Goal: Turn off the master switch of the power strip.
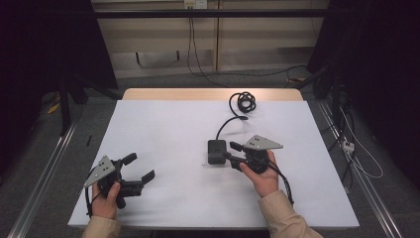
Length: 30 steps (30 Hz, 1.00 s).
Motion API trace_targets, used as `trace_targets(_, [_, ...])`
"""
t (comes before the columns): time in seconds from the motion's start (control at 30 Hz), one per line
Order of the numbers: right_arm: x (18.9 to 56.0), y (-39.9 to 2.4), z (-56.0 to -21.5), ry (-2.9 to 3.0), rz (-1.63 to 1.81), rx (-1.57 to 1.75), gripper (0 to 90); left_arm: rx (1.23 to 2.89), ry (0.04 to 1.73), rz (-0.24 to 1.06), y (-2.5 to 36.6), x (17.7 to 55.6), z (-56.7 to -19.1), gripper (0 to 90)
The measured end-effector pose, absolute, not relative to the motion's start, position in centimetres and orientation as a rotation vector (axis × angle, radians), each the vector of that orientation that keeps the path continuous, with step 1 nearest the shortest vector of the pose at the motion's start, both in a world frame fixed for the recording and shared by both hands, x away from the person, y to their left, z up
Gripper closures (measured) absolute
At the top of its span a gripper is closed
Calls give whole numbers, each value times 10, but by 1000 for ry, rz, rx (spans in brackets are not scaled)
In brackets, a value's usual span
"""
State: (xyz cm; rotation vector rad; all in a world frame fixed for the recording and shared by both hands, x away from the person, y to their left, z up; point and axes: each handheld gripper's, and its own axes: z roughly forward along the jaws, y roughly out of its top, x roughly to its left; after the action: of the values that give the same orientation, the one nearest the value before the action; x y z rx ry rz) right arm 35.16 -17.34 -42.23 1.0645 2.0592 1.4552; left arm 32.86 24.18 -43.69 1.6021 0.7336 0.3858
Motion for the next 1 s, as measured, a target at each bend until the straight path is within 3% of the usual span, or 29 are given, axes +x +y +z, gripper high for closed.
trace_targets(1.0, [360, -170, -421, 2080, 1459, 1083, 656, 1602, 734, 390, 242, 328, -436, 31])
